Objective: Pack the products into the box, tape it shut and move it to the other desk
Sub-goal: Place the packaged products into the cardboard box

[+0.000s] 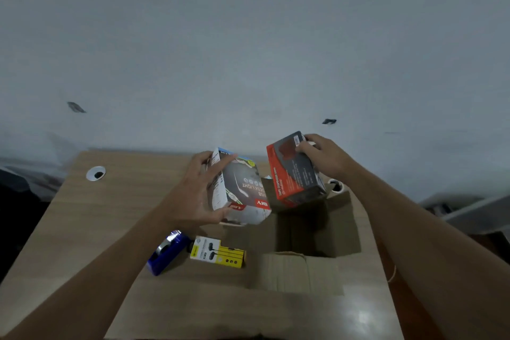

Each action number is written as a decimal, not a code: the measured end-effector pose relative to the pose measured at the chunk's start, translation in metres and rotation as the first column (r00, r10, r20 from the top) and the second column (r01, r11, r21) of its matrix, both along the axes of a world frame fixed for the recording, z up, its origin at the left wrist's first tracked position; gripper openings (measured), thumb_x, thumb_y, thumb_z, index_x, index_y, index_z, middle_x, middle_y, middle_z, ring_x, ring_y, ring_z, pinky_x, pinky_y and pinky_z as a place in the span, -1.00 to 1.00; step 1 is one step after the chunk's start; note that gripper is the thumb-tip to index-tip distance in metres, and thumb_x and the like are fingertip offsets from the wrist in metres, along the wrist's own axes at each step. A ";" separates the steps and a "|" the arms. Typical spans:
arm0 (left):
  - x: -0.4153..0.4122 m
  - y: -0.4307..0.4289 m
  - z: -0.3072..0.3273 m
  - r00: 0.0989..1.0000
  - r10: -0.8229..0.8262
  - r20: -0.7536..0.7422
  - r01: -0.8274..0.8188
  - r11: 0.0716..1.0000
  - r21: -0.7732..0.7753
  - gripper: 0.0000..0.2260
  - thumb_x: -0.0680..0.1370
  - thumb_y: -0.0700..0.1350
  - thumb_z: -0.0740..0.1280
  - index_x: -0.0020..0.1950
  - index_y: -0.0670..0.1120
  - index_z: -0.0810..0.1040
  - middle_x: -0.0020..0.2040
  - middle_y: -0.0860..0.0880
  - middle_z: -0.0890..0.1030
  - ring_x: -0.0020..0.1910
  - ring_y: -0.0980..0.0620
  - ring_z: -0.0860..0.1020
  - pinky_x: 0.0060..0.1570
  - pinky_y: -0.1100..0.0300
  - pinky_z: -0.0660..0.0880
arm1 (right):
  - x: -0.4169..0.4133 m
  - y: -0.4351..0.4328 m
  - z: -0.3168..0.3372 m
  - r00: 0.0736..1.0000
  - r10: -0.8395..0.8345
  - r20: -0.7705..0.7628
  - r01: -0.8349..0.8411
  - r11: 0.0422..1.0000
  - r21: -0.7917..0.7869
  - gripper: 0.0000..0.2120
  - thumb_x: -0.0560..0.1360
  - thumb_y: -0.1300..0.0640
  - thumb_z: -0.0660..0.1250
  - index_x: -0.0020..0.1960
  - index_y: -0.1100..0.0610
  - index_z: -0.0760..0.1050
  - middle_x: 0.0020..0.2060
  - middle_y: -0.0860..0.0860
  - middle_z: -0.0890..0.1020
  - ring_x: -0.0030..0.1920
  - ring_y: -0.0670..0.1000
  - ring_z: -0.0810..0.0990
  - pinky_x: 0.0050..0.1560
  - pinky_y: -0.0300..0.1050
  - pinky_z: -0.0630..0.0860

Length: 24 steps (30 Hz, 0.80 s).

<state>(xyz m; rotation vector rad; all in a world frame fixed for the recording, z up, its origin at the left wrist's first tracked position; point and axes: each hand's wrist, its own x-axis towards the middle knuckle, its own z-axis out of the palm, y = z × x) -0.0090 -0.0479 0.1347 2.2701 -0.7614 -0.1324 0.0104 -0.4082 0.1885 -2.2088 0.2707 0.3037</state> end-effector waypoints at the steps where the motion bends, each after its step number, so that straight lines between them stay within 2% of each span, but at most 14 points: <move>1: -0.005 -0.003 -0.004 1.000 -0.015 -0.028 0.015 1.000 -0.015 -0.08 0.44 0.22 0.59 0.71 0.37 0.18 0.55 0.02 0.19 0.59 -0.09 0.35 0.49 -0.17 0.52 | -0.008 -0.007 -0.002 0.999 0.006 -0.035 -0.005 1.000 0.023 -0.60 0.63 -0.20 0.27 0.39 -0.05 0.49 0.12 0.01 0.71 0.01 -0.01 0.74 -0.06 -0.10 0.62; 5: -0.020 -0.016 -0.021 0.994 -0.071 -0.086 0.064 0.994 -0.084 -0.17 0.43 0.20 0.56 0.66 0.29 0.30 0.52 0.03 0.23 0.54 -0.05 0.41 0.45 -0.08 0.56 | -0.039 -0.025 -0.008 0.989 0.045 -0.138 -0.035 0.997 0.072 -0.69 0.70 -0.15 0.23 0.32 -0.01 0.51 0.08 0.04 0.70 0.03 0.04 0.74 -0.05 -0.13 0.60; 7: -0.024 -0.021 -0.029 0.991 -0.085 -0.099 0.078 0.994 -0.073 -0.17 0.43 0.18 0.58 0.64 0.28 0.30 0.52 0.05 0.23 0.53 -0.03 0.43 0.45 -0.08 0.56 | -0.051 -0.031 -0.014 0.980 0.074 -0.187 -0.056 0.993 0.103 -0.74 0.70 -0.14 0.25 0.29 -0.04 0.54 0.04 0.06 0.73 -0.02 0.06 0.76 -0.06 -0.12 0.65; 10: -0.030 -0.029 -0.040 0.989 -0.095 -0.113 0.092 0.995 -0.036 -0.14 0.41 0.17 0.63 0.63 0.25 0.30 0.53 0.08 0.20 0.49 0.00 0.47 0.40 0.00 0.59 | -0.064 -0.039 -0.029 0.952 0.146 -0.270 -0.119 0.987 0.111 -0.70 0.67 -0.20 0.26 0.32 -0.10 0.52 0.06 0.05 0.73 -0.01 0.05 0.77 0.04 -0.02 0.72; 11: -0.032 -0.031 -0.043 0.988 -0.097 -0.118 0.095 0.995 -0.017 -0.13 0.40 0.20 0.63 0.63 0.24 0.29 0.53 0.10 0.19 0.47 0.01 0.49 0.36 0.09 0.60 | -0.067 -0.040 -0.034 0.942 0.160 -0.294 -0.136 0.985 0.102 -0.68 0.67 -0.21 0.26 0.35 -0.10 0.48 0.09 0.03 0.71 0.01 0.03 0.76 0.02 -0.02 0.72; 13: -0.035 -0.034 -0.047 0.987 -0.102 -0.122 0.105 0.994 0.022 -0.09 0.38 0.25 0.65 0.63 0.21 0.28 0.53 0.14 0.16 0.46 0.02 0.49 0.30 0.36 0.54 | -0.075 -0.039 -0.039 0.929 0.167 -0.329 -0.135 0.984 0.117 -0.73 0.68 -0.16 0.28 0.33 -0.10 0.42 0.10 -0.02 0.66 0.03 -0.03 0.72 -0.11 -0.16 0.67; 14: -0.036 -0.036 -0.049 0.986 -0.109 -0.124 0.115 0.993 0.039 -0.07 0.37 0.27 0.65 0.64 0.19 0.28 0.52 0.18 0.15 0.46 0.04 0.47 0.28 0.48 0.46 | -0.078 -0.039 -0.040 0.928 0.154 -0.340 -0.110 0.983 0.145 -0.80 0.68 -0.11 0.31 0.25 -0.09 0.41 0.07 -0.03 0.66 0.01 -0.05 0.72 -0.16 -0.22 0.64; 16: -0.038 -0.039 -0.051 0.980 -0.122 -0.157 0.134 0.989 0.070 -0.04 0.36 0.29 0.67 0.63 0.12 0.28 0.47 0.28 0.09 0.45 0.10 0.42 0.25 0.62 0.34 | -0.083 -0.040 -0.048 0.931 0.119 -0.345 -0.055 0.980 0.190 -0.86 0.66 -0.03 0.38 0.11 -0.05 0.43 0.00 -0.02 0.72 -0.05 -0.04 0.76 -0.13 -0.17 0.68; 18: -0.041 -0.044 -0.052 0.975 -0.125 -0.182 0.144 0.985 0.095 -0.01 0.33 0.31 0.67 0.62 0.09 0.27 0.44 0.31 0.05 0.42 0.13 0.42 0.27 0.60 0.35 | -0.085 -0.043 -0.062 0.943 0.072 -0.325 -0.004 0.979 0.203 -0.80 0.63 -0.04 0.43 0.14 0.02 0.48 -0.01 0.01 0.77 -0.02 -0.03 0.78 0.00 -0.02 0.72; 21: -0.044 -0.052 -0.057 0.974 -0.127 -0.186 0.153 0.979 0.134 0.01 0.29 0.33 0.67 0.60 0.06 0.27 0.44 0.30 0.04 0.35 0.13 0.49 0.30 0.35 0.48 | -0.087 -0.050 -0.086 0.951 0.041 -0.308 -0.007 0.994 0.111 -0.58 0.55 -0.30 0.40 0.22 -0.01 0.58 0.04 -0.05 0.77 0.05 -0.04 0.76 0.15 0.05 0.70; 23: -0.045 -0.058 -0.061 0.970 -0.127 -0.206 0.160 0.975 0.152 0.03 0.27 0.33 0.65 0.60 0.03 0.26 0.44 0.32 -0.01 0.31 0.14 0.50 0.24 0.39 0.45 | -0.088 -0.055 -0.101 0.955 0.036 -0.296 -0.023 0.999 0.048 -0.48 0.51 -0.42 0.32 0.21 -0.04 0.64 0.02 -0.07 0.77 0.04 -0.06 0.75 0.16 0.06 0.69; 24: -0.044 -0.061 -0.063 0.968 -0.132 -0.213 0.167 0.973 0.158 0.05 0.26 0.33 0.64 0.61 0.02 0.25 0.43 0.32 -0.01 0.34 0.14 0.47 0.24 0.42 0.42 | -0.088 -0.056 -0.105 0.957 0.034 -0.288 -0.031 0.999 0.015 -0.48 0.55 -0.41 0.28 0.20 -0.02 0.65 0.01 -0.06 0.77 0.02 -0.06 0.75 0.14 0.04 0.70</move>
